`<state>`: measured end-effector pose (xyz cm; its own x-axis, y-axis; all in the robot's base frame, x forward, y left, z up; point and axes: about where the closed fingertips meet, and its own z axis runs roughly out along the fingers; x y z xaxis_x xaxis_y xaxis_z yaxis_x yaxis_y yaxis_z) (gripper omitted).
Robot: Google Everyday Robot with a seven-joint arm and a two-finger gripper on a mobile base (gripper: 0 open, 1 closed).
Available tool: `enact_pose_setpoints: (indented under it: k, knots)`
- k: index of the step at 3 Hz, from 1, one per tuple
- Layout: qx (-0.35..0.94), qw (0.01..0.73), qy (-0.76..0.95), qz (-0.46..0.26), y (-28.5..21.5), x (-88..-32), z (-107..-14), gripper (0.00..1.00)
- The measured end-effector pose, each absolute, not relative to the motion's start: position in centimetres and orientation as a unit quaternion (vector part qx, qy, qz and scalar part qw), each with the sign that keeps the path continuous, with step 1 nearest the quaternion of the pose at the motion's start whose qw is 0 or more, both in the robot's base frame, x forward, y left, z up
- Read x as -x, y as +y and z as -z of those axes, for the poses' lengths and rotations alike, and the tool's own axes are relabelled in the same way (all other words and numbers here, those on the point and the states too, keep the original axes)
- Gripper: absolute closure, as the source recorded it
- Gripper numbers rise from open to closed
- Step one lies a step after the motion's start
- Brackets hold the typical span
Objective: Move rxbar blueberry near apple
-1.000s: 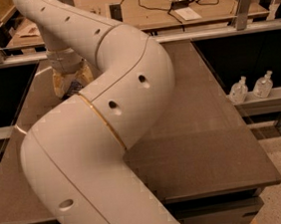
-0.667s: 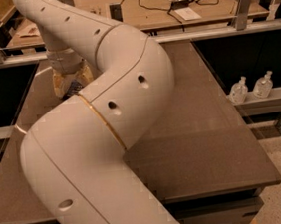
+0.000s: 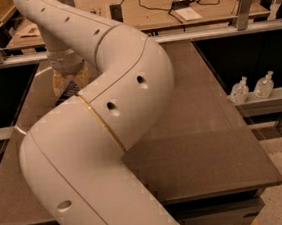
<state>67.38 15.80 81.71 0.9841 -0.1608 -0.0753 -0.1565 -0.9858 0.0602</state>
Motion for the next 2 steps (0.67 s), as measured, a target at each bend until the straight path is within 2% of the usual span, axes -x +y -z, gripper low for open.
enact_pose_setpoints:
  k: [2]
  knots:
    - [-0.996,0.027,-0.081,0.039,15.7,-67.39,-81.83,1.0]
